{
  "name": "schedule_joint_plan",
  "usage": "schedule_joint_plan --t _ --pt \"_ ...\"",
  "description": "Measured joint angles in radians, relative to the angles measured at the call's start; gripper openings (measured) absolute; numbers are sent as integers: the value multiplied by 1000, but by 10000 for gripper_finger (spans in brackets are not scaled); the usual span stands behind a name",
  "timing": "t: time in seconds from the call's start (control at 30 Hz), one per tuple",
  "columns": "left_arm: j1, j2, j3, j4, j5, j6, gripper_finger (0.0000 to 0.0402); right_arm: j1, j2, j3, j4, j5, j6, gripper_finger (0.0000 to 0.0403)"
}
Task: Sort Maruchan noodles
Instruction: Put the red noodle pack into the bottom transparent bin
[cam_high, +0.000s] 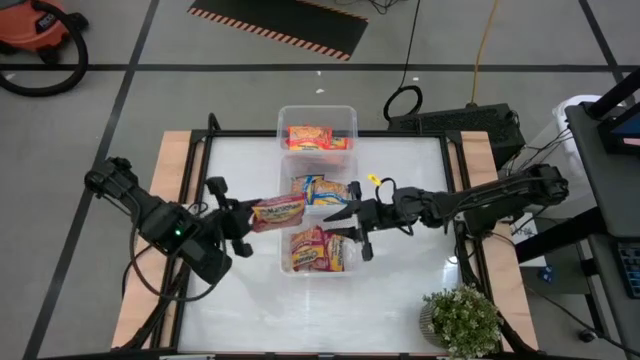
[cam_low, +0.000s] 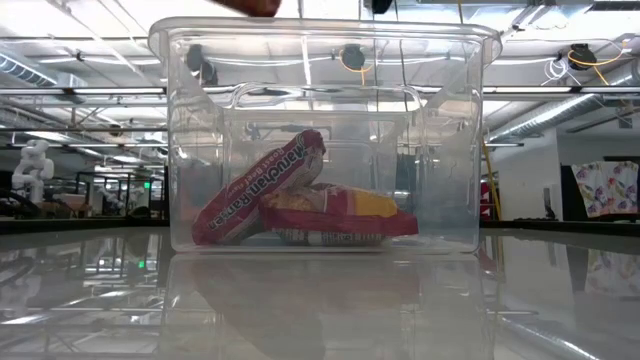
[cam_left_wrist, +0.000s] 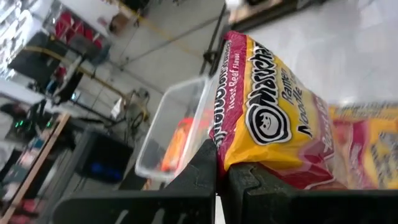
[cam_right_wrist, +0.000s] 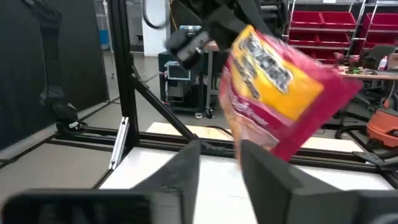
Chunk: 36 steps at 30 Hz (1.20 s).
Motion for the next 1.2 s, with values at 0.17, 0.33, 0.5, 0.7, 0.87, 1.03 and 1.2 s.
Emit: schedule_joint_plan --t 0.17,0.33,0.5,0.7,0.87,1.03,1.2 --pt "3 5 -34 202 -1 142 3 -28 48 0 28 3 16 177" --pt "-2 14 -64 277 -1 162 3 -56 57 0 29 3 50 225" --pt "0 31 -101 296 -12 155 3 -74 80 0 34 3 101 254" --pt "7 33 -152 383 -15 198 3 -92 151 0 137 -118 154 272" --pt "7 32 -161 398 -15 193 3 -99 180 0 218 -183 166 270" --pt "19 32 -161 444 -3 198 3 -91 179 0 228 -182 115 261" --pt "36 32 -161 502 28 228 3 -83 179 -1 249 -181 104 238"
